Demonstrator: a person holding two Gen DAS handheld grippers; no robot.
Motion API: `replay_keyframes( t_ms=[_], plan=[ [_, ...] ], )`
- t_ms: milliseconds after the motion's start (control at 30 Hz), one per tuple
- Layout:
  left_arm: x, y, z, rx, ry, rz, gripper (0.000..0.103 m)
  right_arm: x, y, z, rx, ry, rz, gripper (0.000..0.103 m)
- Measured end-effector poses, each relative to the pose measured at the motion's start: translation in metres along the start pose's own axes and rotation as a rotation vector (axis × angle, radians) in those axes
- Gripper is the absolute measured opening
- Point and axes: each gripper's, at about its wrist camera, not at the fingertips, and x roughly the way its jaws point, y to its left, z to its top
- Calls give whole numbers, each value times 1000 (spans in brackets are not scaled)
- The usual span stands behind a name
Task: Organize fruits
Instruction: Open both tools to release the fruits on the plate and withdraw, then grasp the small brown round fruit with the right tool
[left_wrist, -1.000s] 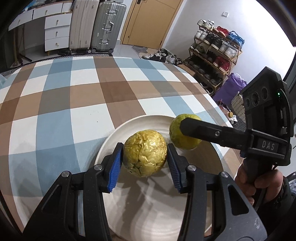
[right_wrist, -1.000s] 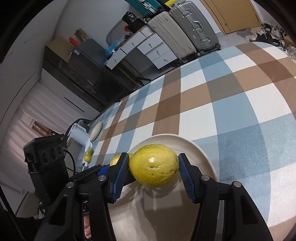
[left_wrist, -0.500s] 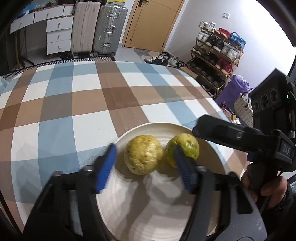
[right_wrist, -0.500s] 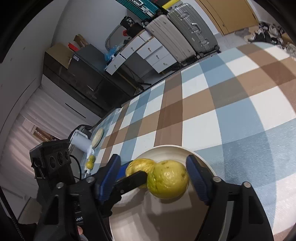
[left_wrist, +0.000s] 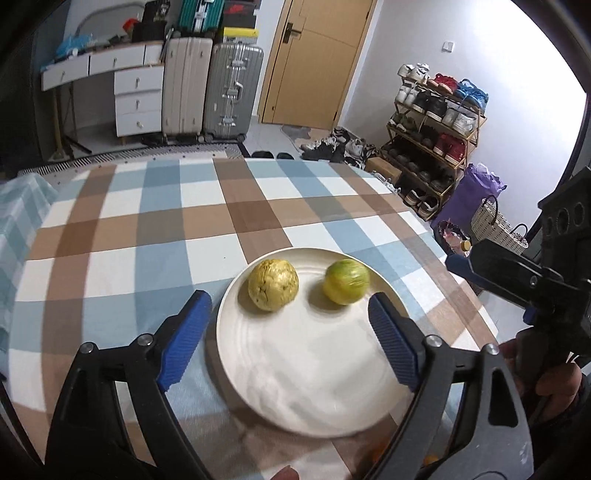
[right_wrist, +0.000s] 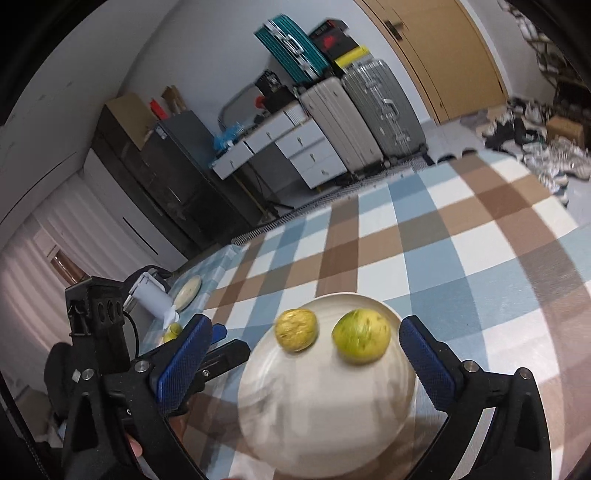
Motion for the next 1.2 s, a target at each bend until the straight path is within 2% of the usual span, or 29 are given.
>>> replay_keyframes(
  t_ms=[67,133,167,367,600,700,900,1200],
  plan=[
    [-16,-6,-5,10,-18,6,92,-15,10,-7,-28,-28,-22,103],
    [-32,-11,-11,11,-37,8,101,-27,19,-13,-50,-56,-46,103],
    [-40,-12,-14,9,-49,7,102,-32,22,-16,-54,-66,-47,103],
    [-86,-27,-32,18,-87,15,102,-63,38,-32,-74,-110,-67,103],
    [-131,-44,-63,27,-130,47,102,-94,73,-61,-225,-119,-103,103],
    [-147,-50,-83,24,-133,34,102,-103,84,-76,-276,-106,-136,103],
    [-158,-54,-129,17,-97,24,102,-118,91,-108,-321,-88,-173,103],
    [-151,-43,-168,-47,-37,-3,102,-112,80,-148,-287,-16,-169,103]
  ],
)
